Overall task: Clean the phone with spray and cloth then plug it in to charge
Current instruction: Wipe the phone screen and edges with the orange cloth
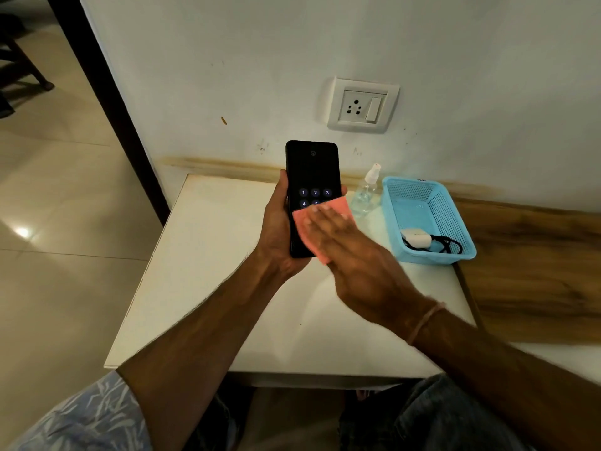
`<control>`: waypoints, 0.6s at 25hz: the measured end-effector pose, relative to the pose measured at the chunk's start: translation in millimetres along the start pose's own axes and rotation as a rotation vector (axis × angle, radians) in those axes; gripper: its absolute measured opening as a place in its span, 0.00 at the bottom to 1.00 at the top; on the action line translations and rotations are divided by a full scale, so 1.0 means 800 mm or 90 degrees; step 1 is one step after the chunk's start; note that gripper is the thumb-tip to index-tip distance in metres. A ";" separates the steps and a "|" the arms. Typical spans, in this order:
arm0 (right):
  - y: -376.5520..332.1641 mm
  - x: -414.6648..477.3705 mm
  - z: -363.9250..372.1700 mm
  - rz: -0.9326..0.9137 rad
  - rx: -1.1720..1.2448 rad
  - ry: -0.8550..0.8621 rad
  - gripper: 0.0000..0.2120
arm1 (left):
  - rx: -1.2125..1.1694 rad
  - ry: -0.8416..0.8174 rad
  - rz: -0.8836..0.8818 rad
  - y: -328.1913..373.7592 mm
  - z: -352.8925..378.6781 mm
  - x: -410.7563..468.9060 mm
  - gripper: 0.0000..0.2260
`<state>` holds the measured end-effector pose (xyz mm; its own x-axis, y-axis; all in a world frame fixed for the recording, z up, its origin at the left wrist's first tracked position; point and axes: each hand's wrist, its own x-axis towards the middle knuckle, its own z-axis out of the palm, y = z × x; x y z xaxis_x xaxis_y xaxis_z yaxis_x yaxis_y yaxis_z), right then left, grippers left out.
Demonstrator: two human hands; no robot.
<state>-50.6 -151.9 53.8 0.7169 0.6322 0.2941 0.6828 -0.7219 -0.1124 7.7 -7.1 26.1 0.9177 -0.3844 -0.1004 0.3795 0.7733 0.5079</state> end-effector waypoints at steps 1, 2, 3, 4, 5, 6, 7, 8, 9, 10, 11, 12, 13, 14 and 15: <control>0.005 0.012 -0.005 0.038 0.004 0.009 0.28 | 0.001 0.006 0.007 -0.002 0.002 -0.001 0.32; 0.007 0.029 -0.008 0.077 0.007 0.013 0.28 | -0.008 0.009 0.014 -0.003 0.004 -0.001 0.30; 0.006 0.049 -0.009 0.106 0.016 0.019 0.27 | -0.021 0.006 0.021 -0.005 0.005 -0.001 0.29; 0.001 0.066 -0.008 0.120 0.025 0.025 0.28 | -0.039 0.003 0.028 -0.005 0.004 -0.001 0.28; -0.007 0.078 -0.004 0.121 0.031 0.030 0.28 | -0.053 -0.003 0.035 -0.003 0.003 0.000 0.28; -0.016 0.080 0.000 0.112 0.036 0.026 0.28 | -0.058 -0.013 0.037 0.000 0.001 0.000 0.28; -0.024 0.072 0.006 0.085 0.038 0.015 0.29 | -0.055 -0.027 0.028 0.005 -0.001 -0.001 0.30; -0.030 0.056 0.012 0.048 0.034 -0.003 0.30 | -0.049 -0.037 0.010 0.009 -0.002 -0.002 0.31; -0.033 0.035 0.017 0.008 0.023 -0.023 0.31 | -0.044 -0.042 -0.004 0.012 -0.003 -0.003 0.32; -0.033 0.011 0.019 -0.028 0.008 -0.043 0.32 | -0.040 -0.043 -0.007 0.013 -0.003 -0.002 0.33; -0.027 -0.010 0.018 -0.057 -0.005 -0.056 0.32 | -0.039 -0.040 0.003 0.012 -0.003 -0.002 0.33; -0.017 -0.025 0.014 -0.079 -0.011 -0.056 0.32 | -0.039 -0.034 0.017 0.010 -0.002 -0.001 0.33; -0.005 -0.032 0.009 -0.086 -0.012 -0.049 0.31 | -0.040 -0.028 0.028 0.008 -0.001 -0.001 0.33; 0.006 -0.031 0.004 -0.068 -0.013 -0.040 0.30 | -0.036 -0.021 0.035 0.007 0.000 0.000 0.33; 0.014 -0.023 0.000 -0.029 -0.015 -0.029 0.28 | -0.024 -0.011 0.035 0.006 0.001 0.000 0.33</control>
<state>-56.2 -172.1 47.1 0.6913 0.6764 0.2541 0.7116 -0.6983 -0.0771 9.4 -3.9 29.5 0.9352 -0.3495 -0.0578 0.3330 0.8118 0.4797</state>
